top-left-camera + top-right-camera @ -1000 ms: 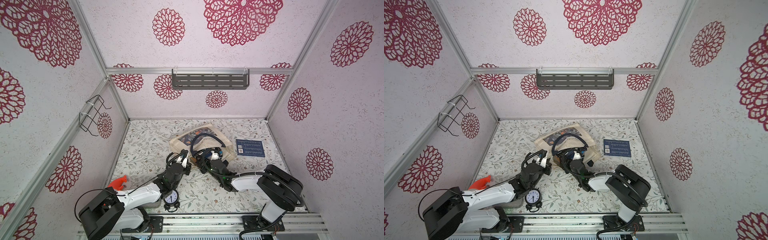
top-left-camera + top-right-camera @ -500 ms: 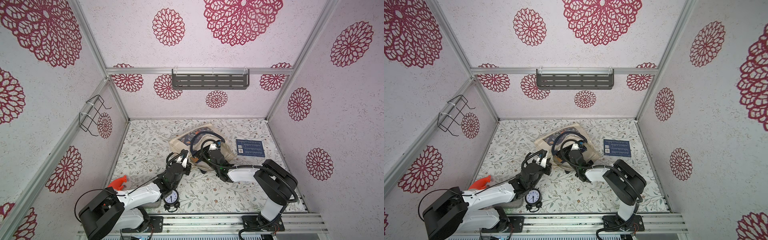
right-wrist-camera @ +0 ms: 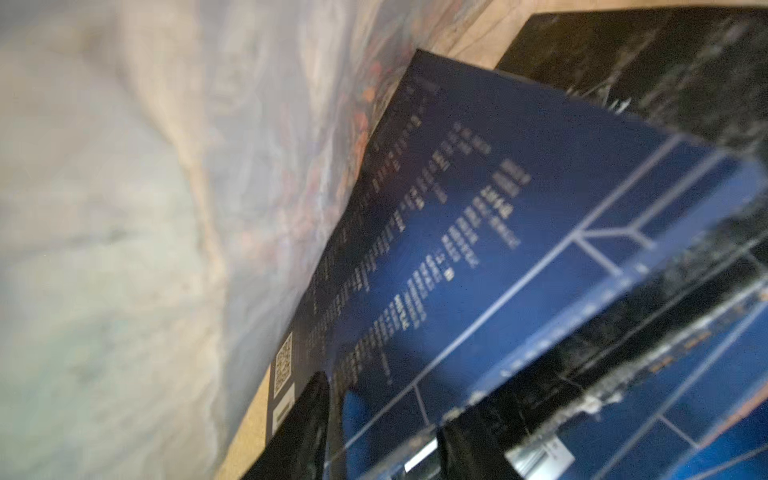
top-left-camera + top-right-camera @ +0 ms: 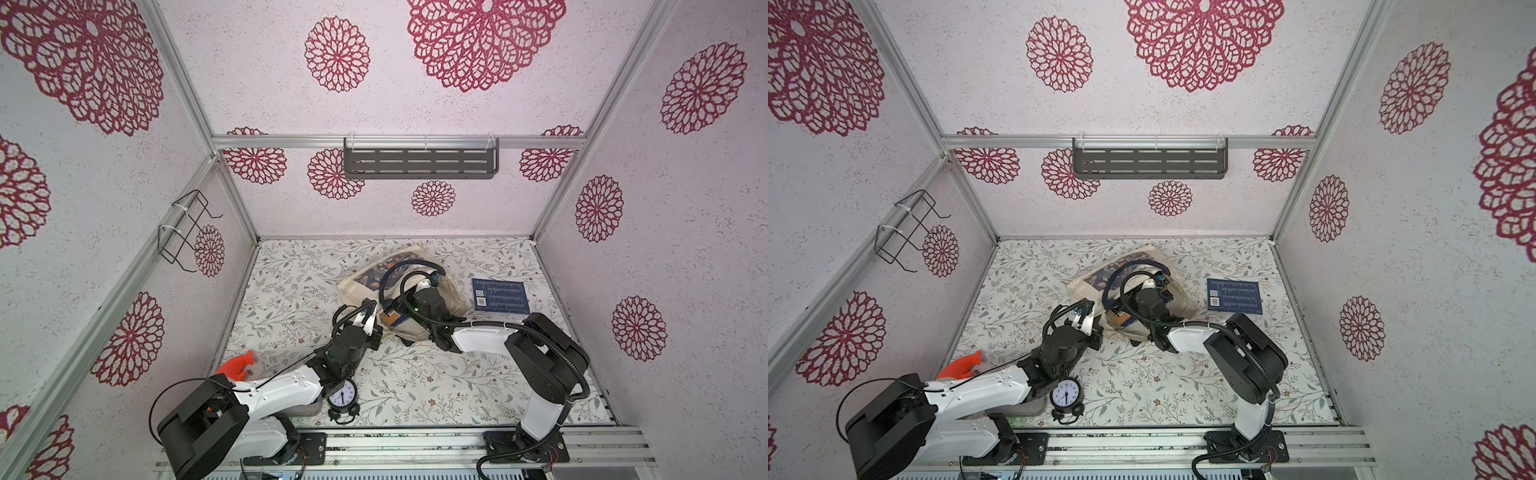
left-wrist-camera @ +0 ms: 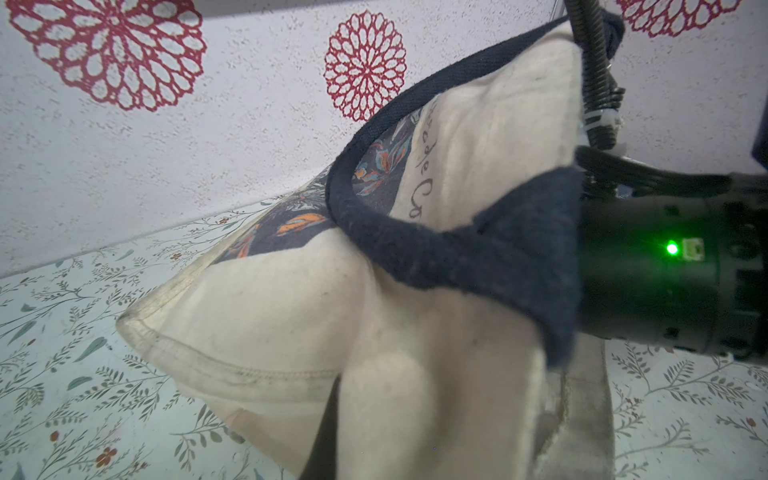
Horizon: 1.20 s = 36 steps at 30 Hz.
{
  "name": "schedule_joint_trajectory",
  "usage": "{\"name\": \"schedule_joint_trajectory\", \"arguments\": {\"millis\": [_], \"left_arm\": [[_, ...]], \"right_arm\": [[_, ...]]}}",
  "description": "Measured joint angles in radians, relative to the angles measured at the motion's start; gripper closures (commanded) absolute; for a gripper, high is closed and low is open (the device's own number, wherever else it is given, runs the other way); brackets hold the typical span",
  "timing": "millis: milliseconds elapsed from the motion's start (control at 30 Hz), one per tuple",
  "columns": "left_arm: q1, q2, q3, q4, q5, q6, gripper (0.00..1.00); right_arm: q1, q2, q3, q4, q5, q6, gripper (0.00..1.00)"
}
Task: Take out the books from the canvas bag
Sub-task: Pick up the book from the canvas bag.
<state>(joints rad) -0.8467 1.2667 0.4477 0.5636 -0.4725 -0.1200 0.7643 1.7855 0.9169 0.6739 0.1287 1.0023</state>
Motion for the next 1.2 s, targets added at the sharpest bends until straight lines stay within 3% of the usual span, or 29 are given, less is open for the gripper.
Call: {"name": "schedule_joint_trajectory", "arguments": {"millis": [333, 1200], "left_arm": [[0.000, 0.000, 0.000, 0.001, -0.003, 0.002, 1.00], [0.000, 0.000, 0.000, 0.004, -0.003, 0.023, 1.00]], "right_arm": [[-0.001, -0.001, 0.045, -0.066, -0.006, -0.016, 0.56], [-0.001, -0.082, 0.059, -0.202, -0.023, -0.024, 0.57]]}}
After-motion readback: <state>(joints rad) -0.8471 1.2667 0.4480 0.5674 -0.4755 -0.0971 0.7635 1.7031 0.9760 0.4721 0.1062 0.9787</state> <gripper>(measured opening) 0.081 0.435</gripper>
